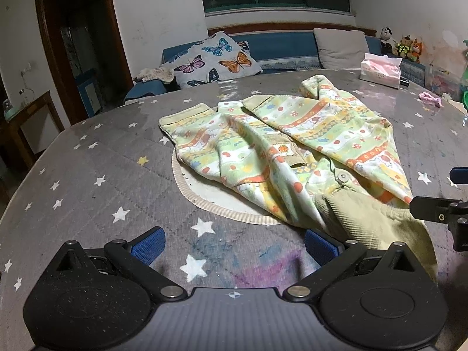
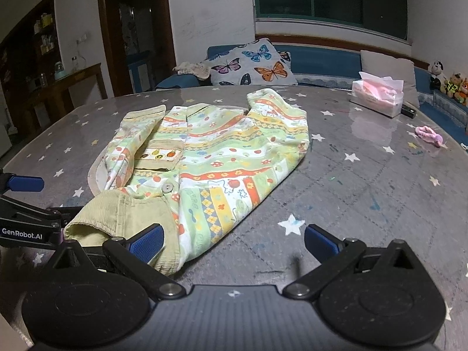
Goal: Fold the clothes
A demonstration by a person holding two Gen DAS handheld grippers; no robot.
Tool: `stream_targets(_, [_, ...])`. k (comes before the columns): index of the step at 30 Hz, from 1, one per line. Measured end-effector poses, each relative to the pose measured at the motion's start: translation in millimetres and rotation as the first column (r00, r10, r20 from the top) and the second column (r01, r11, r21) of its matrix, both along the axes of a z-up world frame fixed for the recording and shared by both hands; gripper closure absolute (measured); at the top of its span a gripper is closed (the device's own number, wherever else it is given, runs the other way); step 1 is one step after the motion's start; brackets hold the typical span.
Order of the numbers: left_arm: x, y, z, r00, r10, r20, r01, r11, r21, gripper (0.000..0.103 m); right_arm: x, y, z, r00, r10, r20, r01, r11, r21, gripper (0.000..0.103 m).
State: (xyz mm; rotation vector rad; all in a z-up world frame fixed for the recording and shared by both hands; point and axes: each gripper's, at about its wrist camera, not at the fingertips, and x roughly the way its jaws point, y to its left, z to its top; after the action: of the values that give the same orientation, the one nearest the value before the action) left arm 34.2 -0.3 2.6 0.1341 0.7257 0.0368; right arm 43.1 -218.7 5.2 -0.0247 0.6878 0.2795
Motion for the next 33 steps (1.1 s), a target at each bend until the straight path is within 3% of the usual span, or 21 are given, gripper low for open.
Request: stream_targets(33, [34.3, -0.8, 7.1, 1.000, -0.001, -0.015, 0.001, 1.000, -0.005, 0.000, 33.8, 15.4, -1.7, 0.999, 0.047, -0.026, -0.048, 0.999, -0.016, 0.003])
